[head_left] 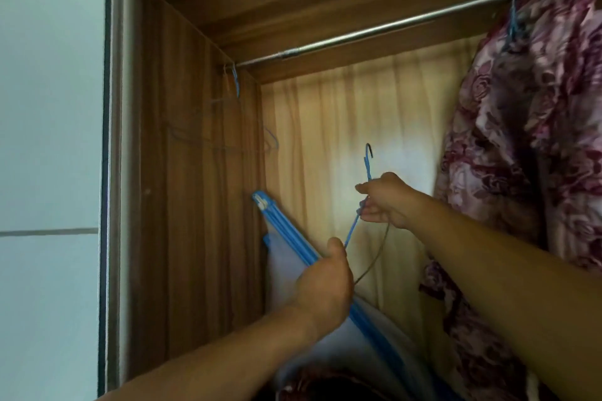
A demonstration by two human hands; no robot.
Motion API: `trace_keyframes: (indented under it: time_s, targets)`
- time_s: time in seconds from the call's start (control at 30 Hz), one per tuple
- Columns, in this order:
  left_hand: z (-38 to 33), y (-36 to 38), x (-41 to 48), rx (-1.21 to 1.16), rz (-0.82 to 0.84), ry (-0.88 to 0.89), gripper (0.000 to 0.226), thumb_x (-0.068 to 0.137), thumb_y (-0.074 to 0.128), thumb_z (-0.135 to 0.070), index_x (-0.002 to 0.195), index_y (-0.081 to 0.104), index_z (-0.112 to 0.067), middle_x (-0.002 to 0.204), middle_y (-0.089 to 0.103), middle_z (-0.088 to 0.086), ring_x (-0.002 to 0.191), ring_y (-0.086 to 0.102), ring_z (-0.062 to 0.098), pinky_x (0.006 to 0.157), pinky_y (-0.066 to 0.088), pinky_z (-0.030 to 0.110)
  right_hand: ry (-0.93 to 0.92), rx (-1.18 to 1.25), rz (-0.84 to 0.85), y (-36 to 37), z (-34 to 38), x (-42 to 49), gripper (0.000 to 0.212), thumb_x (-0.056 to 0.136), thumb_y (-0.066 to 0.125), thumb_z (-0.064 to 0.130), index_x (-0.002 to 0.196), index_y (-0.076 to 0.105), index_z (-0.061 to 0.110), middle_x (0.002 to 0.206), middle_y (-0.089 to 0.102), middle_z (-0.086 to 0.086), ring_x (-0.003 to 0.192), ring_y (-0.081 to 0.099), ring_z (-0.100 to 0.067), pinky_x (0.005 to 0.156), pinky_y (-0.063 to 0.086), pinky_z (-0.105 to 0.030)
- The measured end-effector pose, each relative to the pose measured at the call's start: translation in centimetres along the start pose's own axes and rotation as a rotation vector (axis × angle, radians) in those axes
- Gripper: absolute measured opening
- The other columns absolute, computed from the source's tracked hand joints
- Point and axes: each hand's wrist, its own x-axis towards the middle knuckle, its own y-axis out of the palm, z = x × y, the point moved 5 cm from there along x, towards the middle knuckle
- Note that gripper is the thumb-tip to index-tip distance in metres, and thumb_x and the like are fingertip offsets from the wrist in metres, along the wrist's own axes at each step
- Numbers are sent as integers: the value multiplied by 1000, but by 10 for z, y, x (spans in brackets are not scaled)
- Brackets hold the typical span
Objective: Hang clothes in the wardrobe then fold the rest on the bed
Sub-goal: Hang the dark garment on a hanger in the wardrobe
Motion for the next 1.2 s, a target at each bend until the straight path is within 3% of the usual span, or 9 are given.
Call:
trace_keyframes:
  time_s: [0.1, 0.2, 0.33, 0.43, 0.57, 0.7, 0.87, 1.1, 1.2]
  targets:
    - [-8, 38, -25, -122, 78, 89, 22, 104, 46, -31, 115, 30, -20, 85, 61, 3, 86, 65, 32, 67, 45, 41, 68, -57, -37, -6, -45, -5, 5, 99, 58, 2, 97, 53, 2, 80, 57, -15, 59, 58, -23, 48, 55, -29]
    - [-15, 70, -41, -449, 327, 134, 52, 95, 38, -70, 126, 33, -28, 102, 66, -3, 94, 67, 12, 80, 52, 33, 95, -182, -79, -16, -77, -9, 18, 96, 56, -7, 80, 56, 0, 69, 57, -17, 49, 56, -21, 39, 48, -25]
    - [7, 79, -24, -561, 301, 130, 36, 96, 58, -53, 127, 45, -41, 103, 58, -14, 91, 55, -17, 80, 38, -2, 80, -284, 8, -29, -106, -26, 18, 86, 62, -13, 82, 64, 4, 65, 60, -15, 40, 55, -18, 38, 44, -20]
    - [36, 68, 7, -176, 80, 96, 67, 92, 69, -43, 145, 45, -9, 133, 51, 13, 129, 46, 20, 109, 33, 22, 53, -345, 108, -34, -124, -42, 25, 88, 62, -7, 101, 66, 14, 76, 65, -12, 45, 58, -15, 38, 40, -16]
    - [45, 75, 27, -32, 163, 90, 90, 86, 69, -57, 157, 26, -21, 153, 39, 10, 142, 35, 28, 117, 30, 47, -54, -421, 235, -32, -141, -60, 30, 91, 59, -8, 115, 66, 8, 73, 70, -5, 63, 63, -21, 58, 47, -25]
    - [28, 99, 27, -451, 336, 167, 43, 93, 71, -28, 131, 52, -24, 115, 68, 16, 104, 67, 23, 96, 52, 43, -115, -376, 252, -28, -159, -71, 28, 89, 53, -16, 105, 66, 4, 76, 66, -14, 78, 60, -28, 76, 46, -37]
    - [26, 124, 19, -503, 366, 183, 17, 102, 57, -17, 115, 57, -5, 70, 55, 1, 59, 53, 7, 63, 46, 25, -127, -268, 156, -26, -209, -70, 24, 88, 63, -13, 83, 59, 9, 71, 67, -4, 58, 61, -8, 63, 50, -24]
    - [49, 133, 19, -210, 475, 200, 9, 102, 50, -10, 102, 57, -5, 82, 54, 2, 66, 48, 10, 74, 40, 27, -253, -732, -416, -67, -320, -86, 19, 98, 59, 14, 101, 58, -5, 100, 59, -28, 94, 57, -40, 81, 45, -49]
    - [60, 138, 20, -110, 563, 165, 10, 101, 48, -15, 101, 57, -10, 94, 63, 16, 79, 56, 27, 83, 49, 42, -6, -876, 62, -51, -391, -102, 25, 100, 60, 31, 79, 52, 21, 80, 55, -7, 87, 58, -32, 66, 39, -34]
